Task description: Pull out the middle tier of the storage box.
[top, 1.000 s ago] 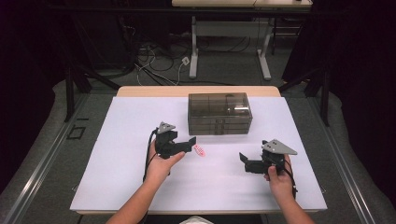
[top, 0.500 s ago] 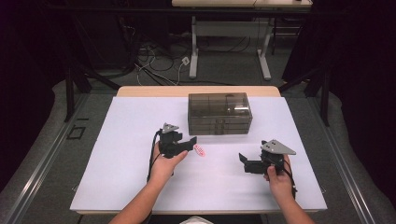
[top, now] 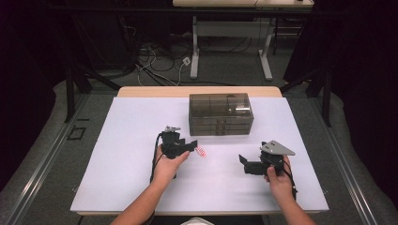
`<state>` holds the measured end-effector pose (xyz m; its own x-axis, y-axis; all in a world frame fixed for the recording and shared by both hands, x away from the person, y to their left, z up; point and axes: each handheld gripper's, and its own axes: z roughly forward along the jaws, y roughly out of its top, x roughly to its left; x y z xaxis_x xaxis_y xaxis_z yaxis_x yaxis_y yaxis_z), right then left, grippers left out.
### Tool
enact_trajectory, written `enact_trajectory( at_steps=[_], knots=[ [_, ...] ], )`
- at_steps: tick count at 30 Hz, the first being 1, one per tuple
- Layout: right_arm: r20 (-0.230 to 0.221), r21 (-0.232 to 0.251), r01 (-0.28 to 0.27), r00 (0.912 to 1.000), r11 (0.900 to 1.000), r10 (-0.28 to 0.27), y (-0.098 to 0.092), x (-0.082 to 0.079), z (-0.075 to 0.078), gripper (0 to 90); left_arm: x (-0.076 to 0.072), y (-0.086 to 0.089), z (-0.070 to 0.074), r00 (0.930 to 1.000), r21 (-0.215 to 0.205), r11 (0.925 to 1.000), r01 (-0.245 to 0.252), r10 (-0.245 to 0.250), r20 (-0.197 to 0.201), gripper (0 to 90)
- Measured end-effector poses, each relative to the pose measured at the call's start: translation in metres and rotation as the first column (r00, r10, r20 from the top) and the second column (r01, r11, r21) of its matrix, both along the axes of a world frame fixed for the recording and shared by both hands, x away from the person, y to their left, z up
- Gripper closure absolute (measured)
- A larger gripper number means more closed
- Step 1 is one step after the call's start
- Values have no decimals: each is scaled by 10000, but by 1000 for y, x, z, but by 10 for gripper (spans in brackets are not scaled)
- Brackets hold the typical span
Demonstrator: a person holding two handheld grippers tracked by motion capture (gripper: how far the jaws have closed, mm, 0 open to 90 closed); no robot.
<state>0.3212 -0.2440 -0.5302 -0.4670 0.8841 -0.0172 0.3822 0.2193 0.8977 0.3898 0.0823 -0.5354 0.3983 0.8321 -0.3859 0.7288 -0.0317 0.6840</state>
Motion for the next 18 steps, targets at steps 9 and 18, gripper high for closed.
enact_trajectory(
  at_steps=[9,18],
  knots=[
    [-57,53,9,10000,10000,-9,0,1,-1,0,7,-6,-5,9923,-411,9989,-239,187,-1222,477],
    [-107,47,44,9999,10000,-43,-1,1,-1,0,9,-14,-10,9878,-402,9986,-334,269,-1533,496]
  ],
)
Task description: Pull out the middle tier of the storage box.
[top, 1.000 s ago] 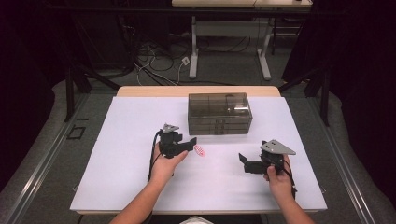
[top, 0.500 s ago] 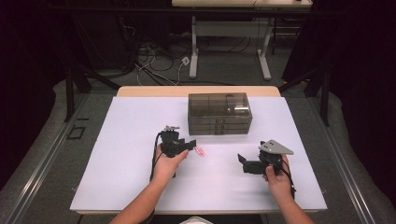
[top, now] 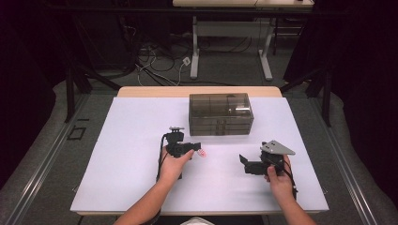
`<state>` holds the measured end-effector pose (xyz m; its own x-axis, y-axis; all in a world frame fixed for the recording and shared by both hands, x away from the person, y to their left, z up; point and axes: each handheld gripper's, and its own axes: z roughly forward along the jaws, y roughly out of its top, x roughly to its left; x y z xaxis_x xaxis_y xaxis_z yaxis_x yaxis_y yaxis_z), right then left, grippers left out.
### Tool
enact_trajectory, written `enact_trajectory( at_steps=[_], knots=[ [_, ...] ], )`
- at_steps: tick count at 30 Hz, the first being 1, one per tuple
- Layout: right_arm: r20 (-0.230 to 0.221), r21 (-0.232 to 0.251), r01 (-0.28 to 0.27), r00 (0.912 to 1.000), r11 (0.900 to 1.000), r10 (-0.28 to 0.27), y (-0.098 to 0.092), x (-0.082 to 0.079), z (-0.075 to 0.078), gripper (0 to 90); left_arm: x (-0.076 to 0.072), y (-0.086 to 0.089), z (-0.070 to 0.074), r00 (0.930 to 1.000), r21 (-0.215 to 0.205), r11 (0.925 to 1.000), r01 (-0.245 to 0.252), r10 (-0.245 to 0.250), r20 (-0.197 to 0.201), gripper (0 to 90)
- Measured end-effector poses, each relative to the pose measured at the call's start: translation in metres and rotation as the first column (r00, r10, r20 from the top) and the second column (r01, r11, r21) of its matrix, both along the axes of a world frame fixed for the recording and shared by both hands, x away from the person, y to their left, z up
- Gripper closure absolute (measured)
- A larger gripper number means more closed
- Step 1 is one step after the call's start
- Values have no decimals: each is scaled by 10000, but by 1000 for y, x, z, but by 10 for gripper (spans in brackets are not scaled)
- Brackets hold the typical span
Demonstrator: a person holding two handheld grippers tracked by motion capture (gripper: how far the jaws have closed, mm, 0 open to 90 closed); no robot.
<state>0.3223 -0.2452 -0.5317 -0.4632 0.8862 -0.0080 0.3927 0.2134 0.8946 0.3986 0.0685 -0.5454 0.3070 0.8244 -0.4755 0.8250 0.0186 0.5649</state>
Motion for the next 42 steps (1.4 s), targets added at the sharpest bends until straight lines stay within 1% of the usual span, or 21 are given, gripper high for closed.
enact_trajectory(
  at_steps=[1,2,4,5,8,11,18,20,22,26,30,32,33,42],
  knots=[
    [-19,-66,6,10000,10000,-6,0,0,0,0,1,0,0,10000,8,10000,3,-3,-51,511],
    [20,-21,-14,10000,10000,14,0,0,0,0,1,-1,0,10000,7,10000,42,-42,-78,521],
    [31,-76,-45,10000,10000,45,0,1,-1,0,2,-3,-1,10000,136,9999,66,-65,-75,544],
    [38,-77,-56,10000,10000,56,1,1,-1,0,2,-4,-1,9999,137,9999,66,-65,-106,551],
    [8,-85,-41,10000,10000,41,1,0,-1,0,3,-7,-2,9998,404,9990,183,-179,-101,571],
    [-25,-105,-34,10000,9999,34,1,0,-1,0,4,-8,-3,9998,538,9984,146,-140,-118,584],
    [-47,-114,-62,10000,9999,61,1,1,-1,0,6,-9,-5,9998,426,9990,149,-144,-126,639],
    [-50,-116,-75,10000,9999,75,1,1,-2,0,7,-11,-5,9998,426,9990,155,-148,-157,655],
    [-73,-108,-65,10000,9999,64,1,1,-2,0,7,-12,-6,9997,518,9985,186,-179,-154,670],
    [-89,-137,-56,9999,9999,55,0,1,-2,0,8,-14,-7,9998,523,9985,186,-181,-105,682],
    [-96,-169,-86,9999,9998,85,0,2,-3,0,10,-13,-8,9996,498,9986,203,-194,-182,695],
    [-216,-163,-77,9997,9998,74,1,1,-3,0,11,-14,-9,9998,504,9986,145,-138,-147,696],
    [-140,-149,-80,9999,9999,77,1,2,-3,0,11,-14,-8,9998,513,9986,117,-109,-161,700],
    [-178,-150,-68,9998,9999,66,1,2,-4,0,14,-15,-9,9998,592,9982,107,-97,-179,741]
  ],
)
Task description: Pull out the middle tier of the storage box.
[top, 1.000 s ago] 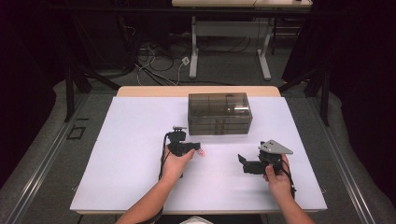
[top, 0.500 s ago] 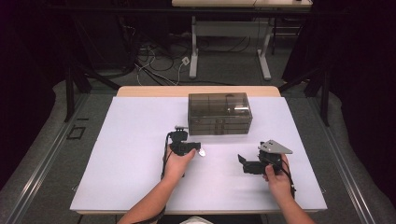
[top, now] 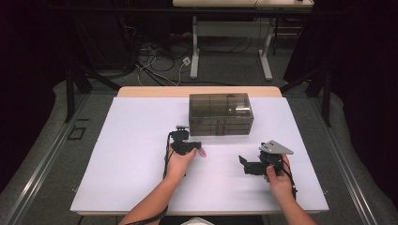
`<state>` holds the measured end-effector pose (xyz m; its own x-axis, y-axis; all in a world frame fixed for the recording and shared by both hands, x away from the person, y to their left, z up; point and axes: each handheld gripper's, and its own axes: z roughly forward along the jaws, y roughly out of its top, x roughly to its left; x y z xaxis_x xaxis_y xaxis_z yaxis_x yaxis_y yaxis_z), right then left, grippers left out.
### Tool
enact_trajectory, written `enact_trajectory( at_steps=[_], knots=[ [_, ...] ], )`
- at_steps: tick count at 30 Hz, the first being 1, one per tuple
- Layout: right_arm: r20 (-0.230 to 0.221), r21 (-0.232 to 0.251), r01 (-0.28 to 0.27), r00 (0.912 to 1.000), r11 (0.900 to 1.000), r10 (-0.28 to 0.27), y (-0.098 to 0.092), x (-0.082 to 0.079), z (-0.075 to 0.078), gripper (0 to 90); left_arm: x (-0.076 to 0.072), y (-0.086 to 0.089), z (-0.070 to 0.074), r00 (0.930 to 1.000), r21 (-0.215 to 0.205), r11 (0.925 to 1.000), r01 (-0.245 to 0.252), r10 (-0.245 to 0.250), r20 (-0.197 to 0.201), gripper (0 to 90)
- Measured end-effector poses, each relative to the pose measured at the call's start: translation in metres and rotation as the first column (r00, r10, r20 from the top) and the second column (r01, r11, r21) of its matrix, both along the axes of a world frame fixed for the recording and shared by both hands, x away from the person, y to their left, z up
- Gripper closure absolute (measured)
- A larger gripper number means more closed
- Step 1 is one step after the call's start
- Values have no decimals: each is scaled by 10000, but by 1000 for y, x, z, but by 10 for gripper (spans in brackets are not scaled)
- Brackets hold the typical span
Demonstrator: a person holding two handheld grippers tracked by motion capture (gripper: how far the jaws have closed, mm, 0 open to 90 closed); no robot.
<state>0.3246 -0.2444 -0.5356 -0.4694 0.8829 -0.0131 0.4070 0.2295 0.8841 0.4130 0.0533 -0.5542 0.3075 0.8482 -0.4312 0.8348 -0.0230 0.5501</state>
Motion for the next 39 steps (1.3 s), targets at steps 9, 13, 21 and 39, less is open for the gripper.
enact_trajectory(
  at_steps=[9,13,21,39],
  knots=[
    [-79,-34,-46,10000,10000,46,0,1,-1,0,4,-3,0,10000,24,10000,-39,39,-12,784],
    [-99,-29,-55,9999,10000,55,0,1,-1,0,5,-5,0,9999,70,9999,-124,123,31,796],
    [-222,-96,-129,9997,9999,127,0,1,-1,0,6,-5,0,10000,-110,9999,-67,67,-26,838],
    [-133,-40,-83,9999,10000,82,0,1,-2,0,4,0,14,9998,-127,9999,22,-20,179,883]
  ],
)
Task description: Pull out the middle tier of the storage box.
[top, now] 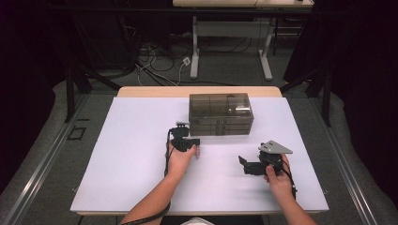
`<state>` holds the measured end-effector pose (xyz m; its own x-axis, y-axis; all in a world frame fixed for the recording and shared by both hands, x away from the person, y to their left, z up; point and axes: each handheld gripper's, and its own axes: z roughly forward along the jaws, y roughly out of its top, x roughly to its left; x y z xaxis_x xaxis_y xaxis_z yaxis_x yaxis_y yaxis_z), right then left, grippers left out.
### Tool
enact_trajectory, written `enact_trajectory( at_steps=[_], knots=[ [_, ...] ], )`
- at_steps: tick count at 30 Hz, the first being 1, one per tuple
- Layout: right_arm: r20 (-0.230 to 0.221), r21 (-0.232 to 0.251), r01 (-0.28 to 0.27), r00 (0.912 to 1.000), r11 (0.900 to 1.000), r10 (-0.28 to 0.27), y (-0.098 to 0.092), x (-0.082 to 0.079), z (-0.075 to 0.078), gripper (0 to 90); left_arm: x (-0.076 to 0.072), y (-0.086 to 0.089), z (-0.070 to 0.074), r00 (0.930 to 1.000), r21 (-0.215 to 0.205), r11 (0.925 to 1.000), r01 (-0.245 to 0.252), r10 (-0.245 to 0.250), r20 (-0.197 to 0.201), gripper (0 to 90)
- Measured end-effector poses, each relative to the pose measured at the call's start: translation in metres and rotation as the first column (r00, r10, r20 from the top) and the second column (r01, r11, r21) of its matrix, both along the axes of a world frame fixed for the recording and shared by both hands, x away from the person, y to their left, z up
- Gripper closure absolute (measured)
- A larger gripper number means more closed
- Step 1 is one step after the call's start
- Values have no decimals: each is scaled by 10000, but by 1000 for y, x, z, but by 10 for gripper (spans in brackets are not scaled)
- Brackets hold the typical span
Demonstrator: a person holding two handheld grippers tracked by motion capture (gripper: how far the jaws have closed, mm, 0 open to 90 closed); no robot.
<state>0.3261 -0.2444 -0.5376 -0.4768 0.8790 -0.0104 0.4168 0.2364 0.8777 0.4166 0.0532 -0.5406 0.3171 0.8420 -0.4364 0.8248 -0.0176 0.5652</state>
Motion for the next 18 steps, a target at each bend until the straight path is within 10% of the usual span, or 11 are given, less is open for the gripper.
enact_trajectory(
  at_steps=[18],
  knots=[
    [-6,27,50,10000,10000,-50,0,0,0,0,-5,20,20,9985,706,9975,-22,-17,546,883]
  ],
)
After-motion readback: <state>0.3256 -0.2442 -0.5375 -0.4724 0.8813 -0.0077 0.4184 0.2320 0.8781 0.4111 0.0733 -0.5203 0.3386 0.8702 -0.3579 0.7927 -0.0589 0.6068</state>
